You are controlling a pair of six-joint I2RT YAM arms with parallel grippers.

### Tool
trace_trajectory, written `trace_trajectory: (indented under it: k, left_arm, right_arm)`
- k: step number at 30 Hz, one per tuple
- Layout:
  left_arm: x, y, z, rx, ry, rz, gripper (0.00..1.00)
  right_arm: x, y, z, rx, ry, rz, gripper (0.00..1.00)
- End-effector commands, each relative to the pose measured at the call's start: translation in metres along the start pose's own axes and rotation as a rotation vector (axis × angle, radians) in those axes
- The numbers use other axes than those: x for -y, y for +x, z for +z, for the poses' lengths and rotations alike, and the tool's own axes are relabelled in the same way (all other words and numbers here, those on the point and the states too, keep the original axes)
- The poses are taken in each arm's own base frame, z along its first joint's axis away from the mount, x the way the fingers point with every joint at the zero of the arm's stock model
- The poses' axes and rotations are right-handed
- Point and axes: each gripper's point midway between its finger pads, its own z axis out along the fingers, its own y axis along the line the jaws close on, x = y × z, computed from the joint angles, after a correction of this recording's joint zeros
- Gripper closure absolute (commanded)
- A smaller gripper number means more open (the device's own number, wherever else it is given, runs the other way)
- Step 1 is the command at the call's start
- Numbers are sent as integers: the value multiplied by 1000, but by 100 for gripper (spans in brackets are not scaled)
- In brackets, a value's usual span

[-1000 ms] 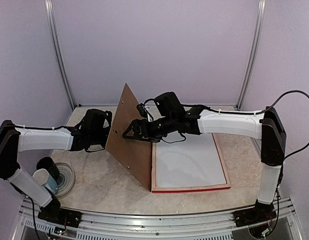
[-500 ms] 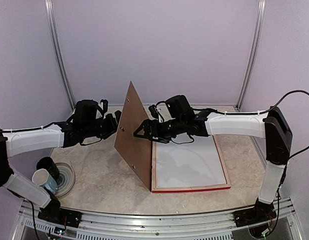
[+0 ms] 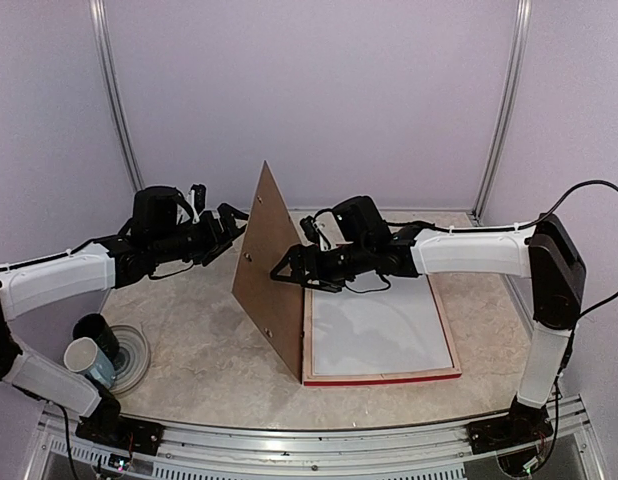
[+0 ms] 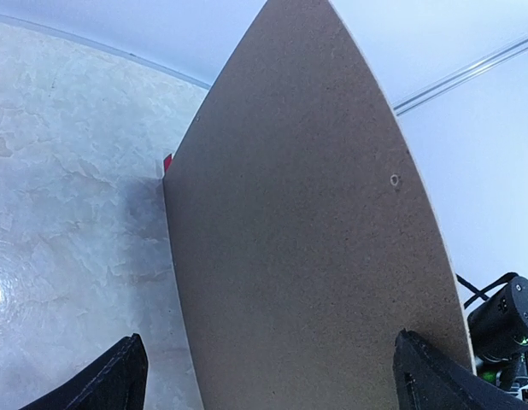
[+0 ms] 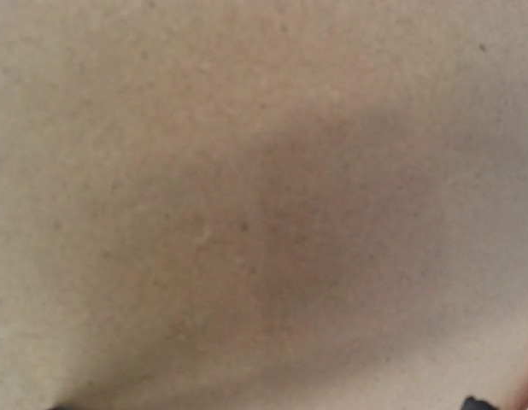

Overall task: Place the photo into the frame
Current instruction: Pass from the right arm to the left

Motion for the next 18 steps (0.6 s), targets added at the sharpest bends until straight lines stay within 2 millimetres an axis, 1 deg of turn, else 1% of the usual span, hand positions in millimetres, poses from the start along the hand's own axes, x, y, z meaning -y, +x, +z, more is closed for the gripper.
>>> trace_trajectory:
  k: [1, 6, 11, 18]
  left_arm:
    - [25, -13, -10, 11, 86, -3, 1]
    - [35, -19, -13, 10, 120, -11, 1]
    - [38, -21, -13, 7, 139, -26, 1]
    - [48, -26, -18, 20, 180, -35, 1]
  right_arm:
    - [-1, -5, -7, 21, 4, -4, 1]
    - [1, -4, -7, 18, 14, -4, 1]
    - [3, -2, -8, 16, 18, -3, 1]
    - [4, -2, -8, 16, 19, -3, 1]
